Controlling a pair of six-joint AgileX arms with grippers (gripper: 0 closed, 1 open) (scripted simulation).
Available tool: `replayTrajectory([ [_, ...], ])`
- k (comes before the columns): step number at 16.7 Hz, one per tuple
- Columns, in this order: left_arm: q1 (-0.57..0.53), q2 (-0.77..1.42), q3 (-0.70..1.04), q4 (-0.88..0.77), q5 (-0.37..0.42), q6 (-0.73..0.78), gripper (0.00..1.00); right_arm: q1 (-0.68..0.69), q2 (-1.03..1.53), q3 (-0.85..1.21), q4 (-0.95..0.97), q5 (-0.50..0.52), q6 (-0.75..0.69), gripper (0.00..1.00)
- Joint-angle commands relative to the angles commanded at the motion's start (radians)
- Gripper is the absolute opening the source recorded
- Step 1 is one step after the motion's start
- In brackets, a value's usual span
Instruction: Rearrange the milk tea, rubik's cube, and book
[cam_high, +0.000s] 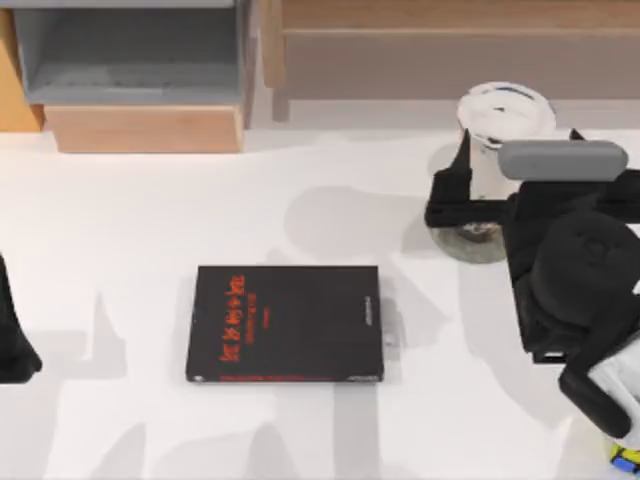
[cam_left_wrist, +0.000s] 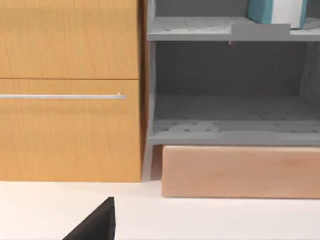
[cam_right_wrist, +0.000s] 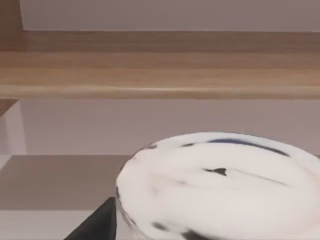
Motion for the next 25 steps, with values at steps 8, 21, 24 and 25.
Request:
replayTrajectory([
  [8, 0.0, 0.0, 0.0, 0.0, 0.0, 0.0, 1.0, -0.012, -0.033, 0.027, -0.017, -0.024, 0.004, 1.0],
  [21, 0.0, 0.0, 0.0, 0.0, 0.0, 0.0, 1.0, -0.16, -0.349, 0.315, -1.032, -0.389, 0.209, 1.0],
  [24, 0.0, 0.0, 0.0, 0.0, 0.0, 0.0, 1.0, -0.213, -0.434, 0.373, -1.452, -0.48, 0.305, 1.0],
  [25, 0.0, 0.0, 0.0, 0.0, 0.0, 0.0, 1.0, -0.23, -0.455, 0.385, -1.588, -0.508, 0.339, 1.0],
])
